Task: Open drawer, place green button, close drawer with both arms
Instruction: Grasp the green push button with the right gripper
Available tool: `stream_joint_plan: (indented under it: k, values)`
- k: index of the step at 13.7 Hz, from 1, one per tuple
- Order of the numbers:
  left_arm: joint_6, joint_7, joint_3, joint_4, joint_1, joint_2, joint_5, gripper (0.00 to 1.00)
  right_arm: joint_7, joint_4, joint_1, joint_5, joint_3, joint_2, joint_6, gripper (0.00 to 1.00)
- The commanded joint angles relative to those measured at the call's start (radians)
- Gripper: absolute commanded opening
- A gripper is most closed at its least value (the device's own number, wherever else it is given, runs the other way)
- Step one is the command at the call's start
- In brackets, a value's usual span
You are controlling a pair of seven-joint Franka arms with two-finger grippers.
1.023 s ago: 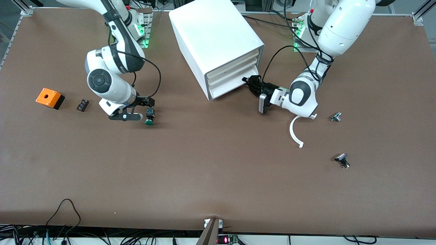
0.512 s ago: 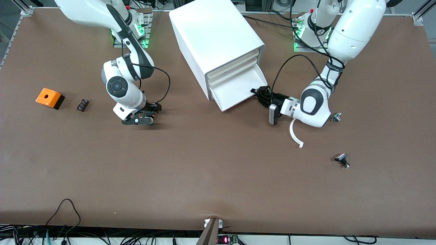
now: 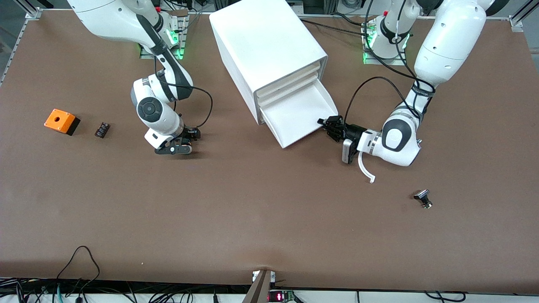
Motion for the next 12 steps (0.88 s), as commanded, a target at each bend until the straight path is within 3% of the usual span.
stream_joint_plan:
  k: [1,2,3,4,7,12]
  values:
    - [0.054,-0.009,0.011,0.042,-0.009,0.030,0.028,0.02,0.003,-0.012,0.006,-0.013,-0.004,-0.009,0.016,0.19]
    - [0.054,-0.009,0.011,0.042,-0.009,0.030,0.028,0.16,0.004,-0.011,0.006,-0.013,-0.004,-0.011,0.016,0.14]
    - [0.054,0.002,0.011,0.044,-0.009,0.030,0.028,0.53,0.004,-0.009,0.006,-0.013,-0.004,-0.011,0.016,0.07]
    - [0.051,0.005,0.011,0.042,-0.005,0.027,0.028,0.98,0.004,-0.001,0.006,-0.013,-0.004,-0.014,0.015,0.04]
    - [0.020,-0.007,0.011,0.044,0.005,0.020,0.028,0.99,0.007,0.078,0.008,-0.007,0.017,-0.028,-0.017,0.00]
    - [-0.030,-0.139,0.014,0.044,0.006,-0.029,0.028,0.99,0.122,0.389,0.067,0.001,0.039,-0.019,-0.297,0.00]
